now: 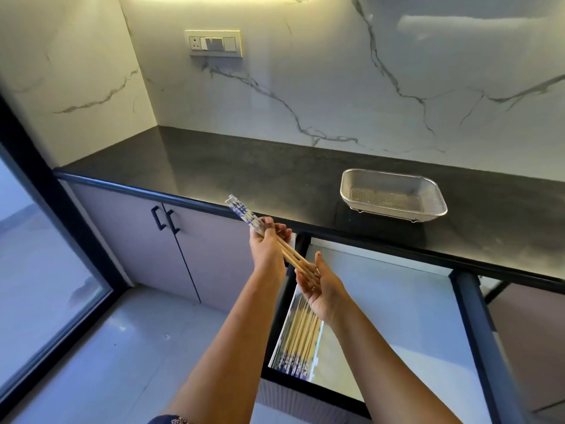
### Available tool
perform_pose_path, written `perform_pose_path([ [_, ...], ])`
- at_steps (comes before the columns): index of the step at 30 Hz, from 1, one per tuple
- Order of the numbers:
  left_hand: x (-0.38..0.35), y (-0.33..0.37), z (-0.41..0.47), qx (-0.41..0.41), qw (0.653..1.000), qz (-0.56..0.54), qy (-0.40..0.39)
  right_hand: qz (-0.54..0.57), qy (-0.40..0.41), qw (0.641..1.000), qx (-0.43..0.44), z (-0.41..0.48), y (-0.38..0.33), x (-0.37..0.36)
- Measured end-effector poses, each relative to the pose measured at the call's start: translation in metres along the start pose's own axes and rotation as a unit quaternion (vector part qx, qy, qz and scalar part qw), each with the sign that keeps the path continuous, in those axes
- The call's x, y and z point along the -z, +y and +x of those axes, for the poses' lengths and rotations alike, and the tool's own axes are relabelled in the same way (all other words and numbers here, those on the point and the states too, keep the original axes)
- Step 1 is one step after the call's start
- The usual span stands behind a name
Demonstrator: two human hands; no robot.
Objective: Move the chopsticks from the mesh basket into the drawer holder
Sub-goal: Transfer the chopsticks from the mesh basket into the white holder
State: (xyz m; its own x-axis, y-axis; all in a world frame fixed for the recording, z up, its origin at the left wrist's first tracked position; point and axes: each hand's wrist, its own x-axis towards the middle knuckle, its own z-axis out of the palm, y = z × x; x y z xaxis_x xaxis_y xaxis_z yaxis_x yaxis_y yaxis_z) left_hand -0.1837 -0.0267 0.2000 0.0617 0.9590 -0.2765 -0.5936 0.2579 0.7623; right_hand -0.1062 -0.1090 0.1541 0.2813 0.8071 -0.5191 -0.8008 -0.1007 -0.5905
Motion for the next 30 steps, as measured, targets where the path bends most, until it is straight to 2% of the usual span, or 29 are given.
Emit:
perform_pose_path([
  [5,0.006,0.002,0.001,0.016,0.995,-0.086,0.053,0.054,0.02,0.998,0.029,-0.009,0.003,0.001],
  [8,0.008,-0.001,-0.003,0.021,0.994,-0.087,0.062,0.071,0.01,0.997,0.03,-0.011,0.009,0.003],
  [10,0.011,-0.009,-0.008,0.033,0.994,-0.085,0.058,0.058,0.012,0.998,0.031,-0.013,0.012,0.0],
  [15,0.022,-0.027,-0.014,0.072,0.989,-0.13,0.014,0.047,0.085,0.994,0.056,-0.01,0.003,-0.007],
  [21,0.027,-0.047,-0.026,0.098,0.987,-0.127,-0.02,0.036,0.079,0.993,0.074,-0.008,0.009,-0.015],
  [27,0.048,-0.064,-0.035,0.142,0.989,-0.024,-0.018,-0.017,0.054,0.997,0.055,0.001,0.004,-0.008],
  [30,0.071,-0.073,-0.044,0.211,0.975,0.038,-0.051,-0.049,0.072,0.995,0.051,0.01,-0.004,0.006],
])
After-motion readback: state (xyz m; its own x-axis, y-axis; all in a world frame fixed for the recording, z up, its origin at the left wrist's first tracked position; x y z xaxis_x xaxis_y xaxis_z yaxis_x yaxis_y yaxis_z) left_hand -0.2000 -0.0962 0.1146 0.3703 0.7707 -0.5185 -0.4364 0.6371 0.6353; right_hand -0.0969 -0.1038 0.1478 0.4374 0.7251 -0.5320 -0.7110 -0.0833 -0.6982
